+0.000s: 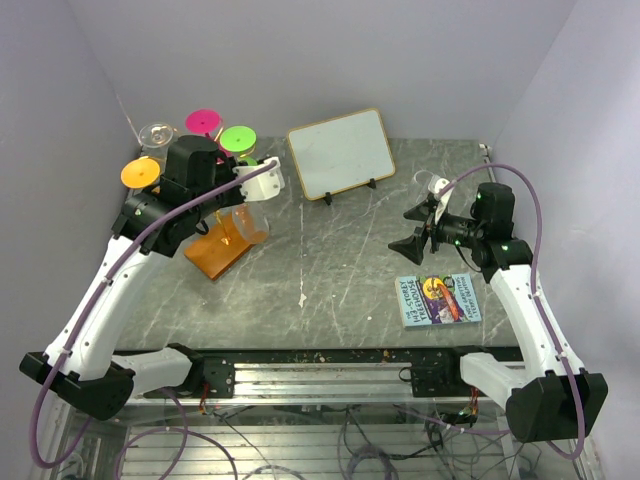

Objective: Place the wine glass upside down on the wine glass rack

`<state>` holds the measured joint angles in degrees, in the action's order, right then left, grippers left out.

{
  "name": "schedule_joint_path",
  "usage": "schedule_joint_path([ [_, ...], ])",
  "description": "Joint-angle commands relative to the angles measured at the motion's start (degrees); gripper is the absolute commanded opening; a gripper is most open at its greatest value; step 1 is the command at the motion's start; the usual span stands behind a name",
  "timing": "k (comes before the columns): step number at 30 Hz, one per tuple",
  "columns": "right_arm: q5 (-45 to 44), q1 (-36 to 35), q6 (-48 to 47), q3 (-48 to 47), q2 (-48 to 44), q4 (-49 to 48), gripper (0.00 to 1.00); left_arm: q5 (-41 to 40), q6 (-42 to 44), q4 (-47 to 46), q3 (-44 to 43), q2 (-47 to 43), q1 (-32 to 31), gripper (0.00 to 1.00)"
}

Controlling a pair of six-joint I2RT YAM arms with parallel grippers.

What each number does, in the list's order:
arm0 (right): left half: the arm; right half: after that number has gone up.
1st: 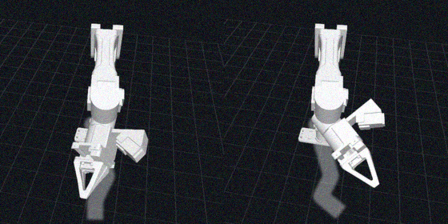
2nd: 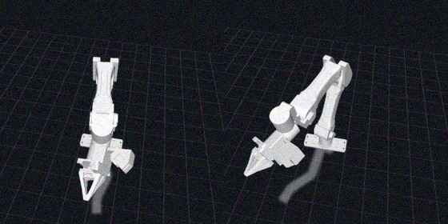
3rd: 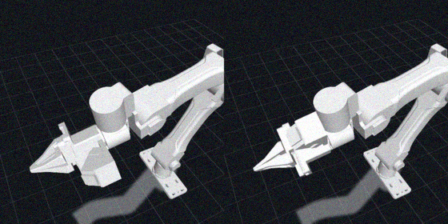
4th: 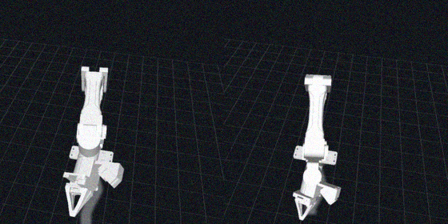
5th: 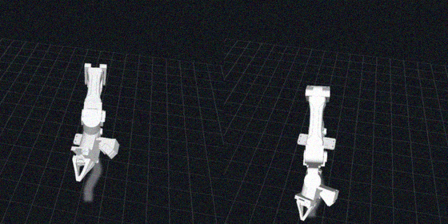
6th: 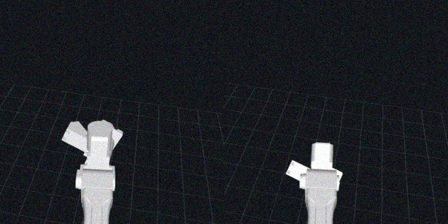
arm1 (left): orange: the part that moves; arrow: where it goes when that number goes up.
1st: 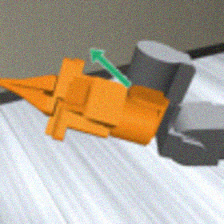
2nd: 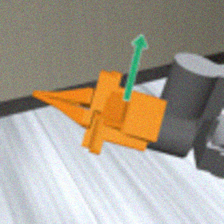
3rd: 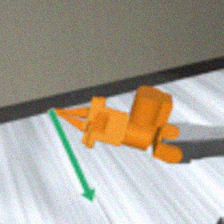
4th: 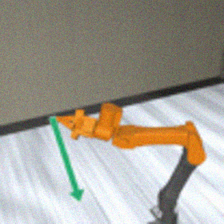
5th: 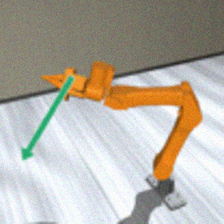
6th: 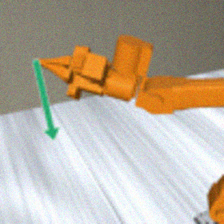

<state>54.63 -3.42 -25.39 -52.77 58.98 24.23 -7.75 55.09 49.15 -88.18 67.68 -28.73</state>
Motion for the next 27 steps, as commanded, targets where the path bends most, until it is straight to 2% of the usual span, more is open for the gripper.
schedule_joint_path([
  [1, 0.2, 0.4, -0.6, 1.0, -0.4, -0.8, 0.89, -1.9, 0.8, -1.5, 0.7, -0.7, -0.3, 0.23],
  [12, 0.1, 0.4, -0.7, 1.2, -0.5, -0.8, 0.89, -1.3, 1.8, 0.6, 1.1, -1.5, -0.3, 0.31],
  [27, 0.3, 0.8, -0.7, 1.3, -0.5, -0.9, 0.90, -2.4, 2.4, 4.3, -0.1, -2.5, -0.3, 0.37],
])
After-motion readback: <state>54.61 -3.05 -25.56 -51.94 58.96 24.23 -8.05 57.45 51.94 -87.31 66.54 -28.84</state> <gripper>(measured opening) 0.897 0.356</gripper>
